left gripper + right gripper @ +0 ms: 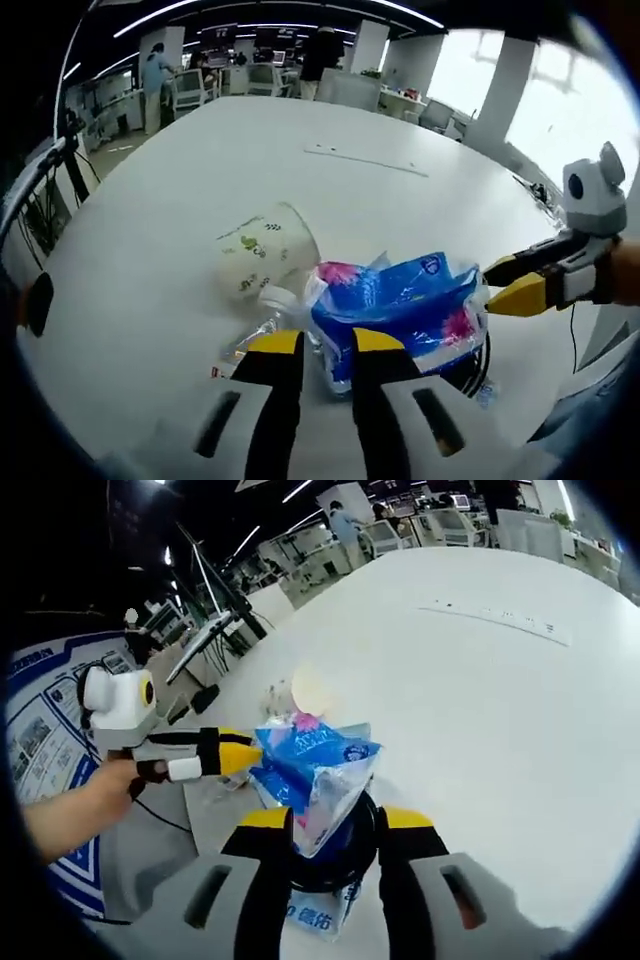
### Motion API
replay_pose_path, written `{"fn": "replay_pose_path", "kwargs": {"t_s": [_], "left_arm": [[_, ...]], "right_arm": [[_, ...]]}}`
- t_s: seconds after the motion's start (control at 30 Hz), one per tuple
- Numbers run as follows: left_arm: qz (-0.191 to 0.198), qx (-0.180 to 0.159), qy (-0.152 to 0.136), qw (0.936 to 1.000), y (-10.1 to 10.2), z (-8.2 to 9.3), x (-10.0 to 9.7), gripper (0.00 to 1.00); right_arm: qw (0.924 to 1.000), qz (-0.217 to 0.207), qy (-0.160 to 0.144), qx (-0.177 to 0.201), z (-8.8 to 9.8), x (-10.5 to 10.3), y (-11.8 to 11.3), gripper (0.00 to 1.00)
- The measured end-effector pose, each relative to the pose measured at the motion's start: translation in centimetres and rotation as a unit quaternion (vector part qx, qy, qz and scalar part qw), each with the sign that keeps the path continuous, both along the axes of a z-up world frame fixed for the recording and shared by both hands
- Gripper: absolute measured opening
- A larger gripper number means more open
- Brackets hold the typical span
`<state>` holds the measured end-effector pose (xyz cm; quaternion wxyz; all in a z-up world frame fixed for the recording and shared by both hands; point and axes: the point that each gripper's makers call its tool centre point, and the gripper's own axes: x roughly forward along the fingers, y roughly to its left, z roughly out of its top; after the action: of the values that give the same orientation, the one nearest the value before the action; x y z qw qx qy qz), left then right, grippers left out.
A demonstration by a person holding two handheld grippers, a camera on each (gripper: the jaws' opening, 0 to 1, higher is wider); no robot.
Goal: Arrange the tabletop items into an orderly group along one side of the table until the central work area is clear of visible clutter.
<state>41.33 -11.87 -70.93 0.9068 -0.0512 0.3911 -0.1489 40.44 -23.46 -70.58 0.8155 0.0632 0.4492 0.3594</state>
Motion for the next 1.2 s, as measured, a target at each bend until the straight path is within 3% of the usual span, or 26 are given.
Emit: {"fn": "replay_pose_path", "kwargs": {"t_s": [0.1, 0.27, 0.37, 0.63, 0.97, 1.2], "left_arm": [[0.000, -0.009, -0.007, 0.9999, -0.2, 0.1, 0.1, 0.20], [-0.004, -0.004, 0.002, 1.0000, 0.0, -0.5, -0.6, 0.08], [0.003, -0.009, 0.000, 1.0000, 0.1, -0.3, -0.9, 0.04], [-0.002, -0.027, -0.027, 0.9993, -1.6, 1.9, -1.0, 0.00], [-0.041, -0.026, -0.035, 0.9982, -6.3, 3.5, -1.6, 0.00], [-0.107, 0.001, -0.039, 0.9935, -10.3, 4.3, -1.2, 0.00]], "right_arm": [[0.9998, 0.017, 0.011, -0.006, -0.7, -0.5, 0.7, 0.32], [0.9990, 0.027, -0.004, -0.037, -1.5, -1.0, 0.7, 0.21], [0.9969, 0.033, -0.036, -0.062, -1.4, -0.6, 0.1, 0.16], [0.9987, -0.005, -0.038, -0.033, 0.1, -0.5, -1.1, 0.05], [0.9966, -0.071, -0.044, -0.001, 2.3, -0.5, -6.5, 0.01], [0.9905, -0.130, -0.031, 0.033, 3.2, -0.8, -10.6, 0.00]]}}
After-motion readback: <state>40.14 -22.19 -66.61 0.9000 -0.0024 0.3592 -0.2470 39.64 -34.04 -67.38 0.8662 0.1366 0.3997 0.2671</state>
